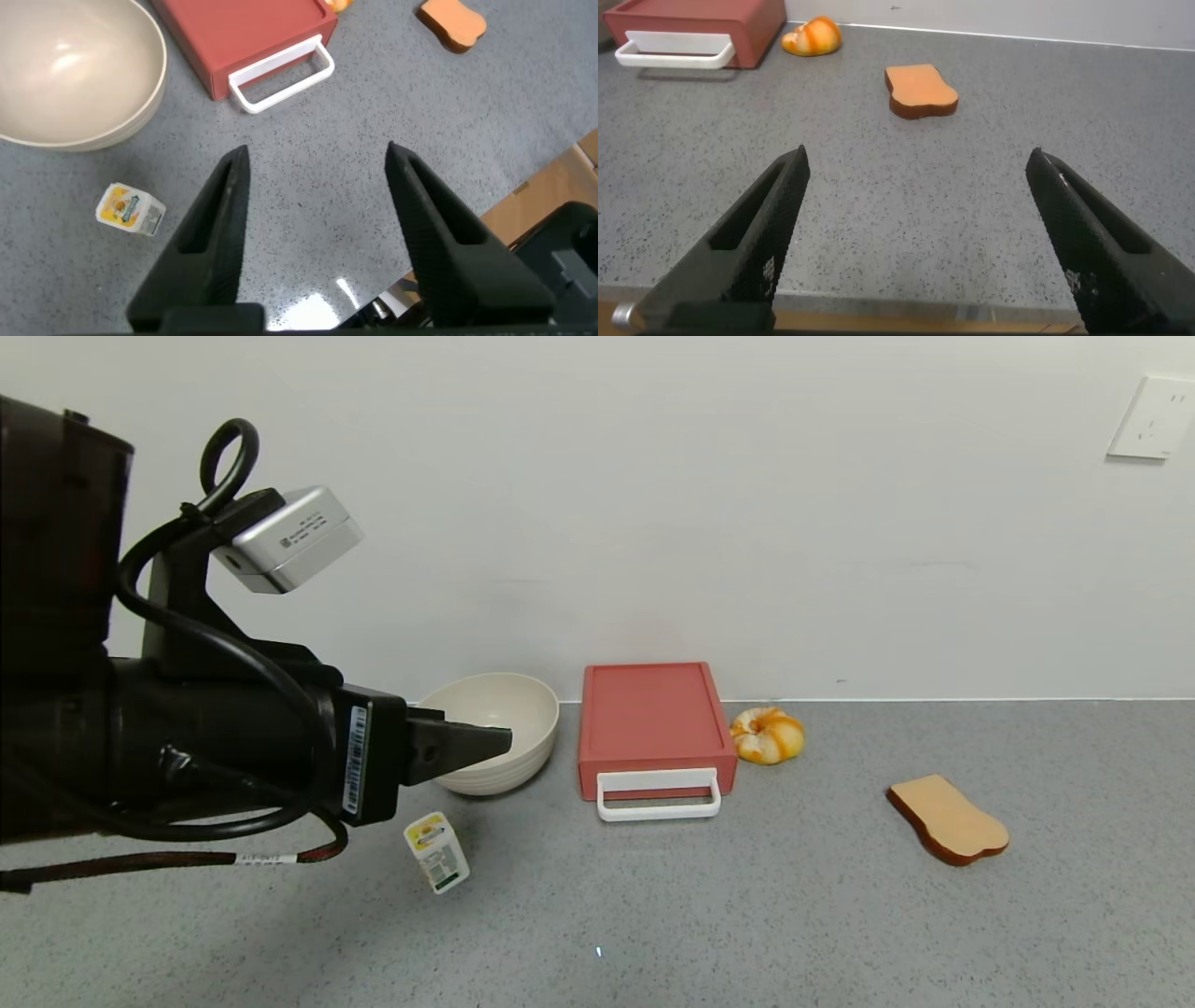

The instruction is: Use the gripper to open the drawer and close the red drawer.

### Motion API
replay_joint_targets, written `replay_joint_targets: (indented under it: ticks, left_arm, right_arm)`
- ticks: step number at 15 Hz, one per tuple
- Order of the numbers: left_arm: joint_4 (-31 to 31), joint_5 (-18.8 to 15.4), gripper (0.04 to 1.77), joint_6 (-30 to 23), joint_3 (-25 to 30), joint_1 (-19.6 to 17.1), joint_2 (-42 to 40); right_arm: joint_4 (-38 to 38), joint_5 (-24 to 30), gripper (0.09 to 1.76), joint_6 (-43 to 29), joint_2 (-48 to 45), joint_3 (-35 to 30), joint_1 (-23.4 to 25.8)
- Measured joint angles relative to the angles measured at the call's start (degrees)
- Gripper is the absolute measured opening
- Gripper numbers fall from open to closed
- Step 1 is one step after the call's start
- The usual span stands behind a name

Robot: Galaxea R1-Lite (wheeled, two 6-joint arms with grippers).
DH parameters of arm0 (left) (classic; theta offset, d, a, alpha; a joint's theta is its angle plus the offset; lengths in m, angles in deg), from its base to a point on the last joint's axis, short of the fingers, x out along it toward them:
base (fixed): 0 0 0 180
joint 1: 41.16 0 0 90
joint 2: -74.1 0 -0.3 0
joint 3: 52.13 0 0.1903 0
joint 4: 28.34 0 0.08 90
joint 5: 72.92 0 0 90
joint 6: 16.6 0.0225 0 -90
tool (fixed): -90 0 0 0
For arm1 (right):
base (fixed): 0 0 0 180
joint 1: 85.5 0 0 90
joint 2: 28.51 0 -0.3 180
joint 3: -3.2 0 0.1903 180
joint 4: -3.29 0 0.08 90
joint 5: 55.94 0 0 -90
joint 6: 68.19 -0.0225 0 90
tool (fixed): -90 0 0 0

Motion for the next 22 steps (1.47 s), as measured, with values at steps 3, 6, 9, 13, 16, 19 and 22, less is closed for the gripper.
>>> replay_joint_targets:
  ticks: [3, 6, 9, 13, 16, 19, 22]
  left_arm:
    - [-1.4, -1.4, 1.30, 2.7, 3.1, -0.6, -2.9]
    - [-7.6, -1.6, 1.43, 5.4, 7.6, -1.2, -6.4]
    - [-12.2, -1.5, 1.52, 6.0, 12.3, -1.8, -10.5]
    - [-12.6, -1.5, 1.60, 6.3, 14.9, -6.5, -15.4]
    - [-12.1, -1.3, 1.63, 7.6, 16.3, -11.0, -18.7]
    - [-11.9, -1.2, 1.66, 7.8, 16.9, -16.8, -22.0]
    - [-11.8, -1.3, 1.68, 7.8, 18.2, -22.6, -25.7]
  right_arm:
    - [0.0, 0.0, 1.71, 0.0, 0.0, 0.0, 0.0]
    - [0.0, 0.0, 1.71, 0.0, 0.0, 0.0, 0.0]
    - [0.0, 0.0, 1.71, 0.0, 0.0, 0.0, 0.0]
    - [0.0, 0.0, 1.71, 0.0, 0.0, 0.0, 0.0]
    - [0.0, 0.0, 1.71, 0.0, 0.0, 0.0, 0.0]
    - [0.0, 0.0, 1.71, 0.0, 0.0, 0.0, 0.0]
    - [0.0, 0.0, 1.71, 0.0, 0.0, 0.0, 0.0]
